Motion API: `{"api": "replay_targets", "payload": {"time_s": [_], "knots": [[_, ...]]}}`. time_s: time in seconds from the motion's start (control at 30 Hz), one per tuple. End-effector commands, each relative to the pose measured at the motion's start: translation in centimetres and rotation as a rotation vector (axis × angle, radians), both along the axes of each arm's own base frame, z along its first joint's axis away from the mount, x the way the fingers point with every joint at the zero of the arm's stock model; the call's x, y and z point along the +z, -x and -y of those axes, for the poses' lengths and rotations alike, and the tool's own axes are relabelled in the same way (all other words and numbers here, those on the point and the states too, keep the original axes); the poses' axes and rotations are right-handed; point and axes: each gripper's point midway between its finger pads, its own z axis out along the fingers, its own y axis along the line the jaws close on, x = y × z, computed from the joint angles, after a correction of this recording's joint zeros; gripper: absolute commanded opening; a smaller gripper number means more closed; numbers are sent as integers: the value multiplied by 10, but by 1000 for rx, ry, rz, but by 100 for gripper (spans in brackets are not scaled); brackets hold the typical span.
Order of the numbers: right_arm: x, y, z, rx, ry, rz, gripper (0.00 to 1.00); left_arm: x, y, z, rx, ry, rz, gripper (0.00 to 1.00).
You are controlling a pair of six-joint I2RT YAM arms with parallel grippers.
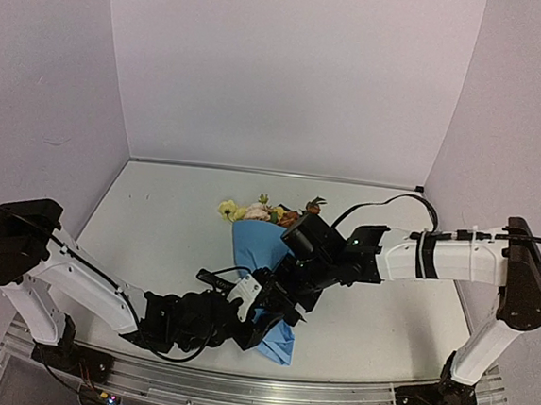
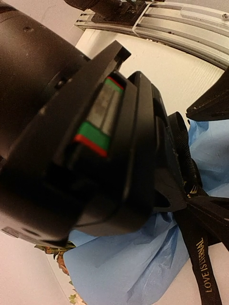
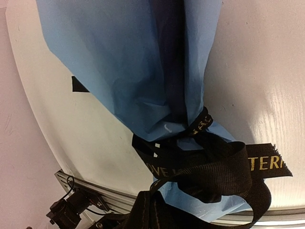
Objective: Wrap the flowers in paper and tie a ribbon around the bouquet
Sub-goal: Pass from the right arm to the left
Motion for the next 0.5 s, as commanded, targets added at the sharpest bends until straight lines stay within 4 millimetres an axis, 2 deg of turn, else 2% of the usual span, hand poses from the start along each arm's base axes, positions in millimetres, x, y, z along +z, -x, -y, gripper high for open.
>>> {"api": "replay_targets", "payload": {"time_s": [0.0, 0.27, 0.47], "knots": [[41, -4, -1, 36, -33, 92, 0, 34, 0, -1, -1, 128, 6, 55], [50, -2, -23, 44, -63, 80, 0, 38, -8, -12, 50, 177, -29, 63], [43, -2, -38, 20, -72, 60, 0, 38, -18, -21, 106, 182, -37, 68]]}}
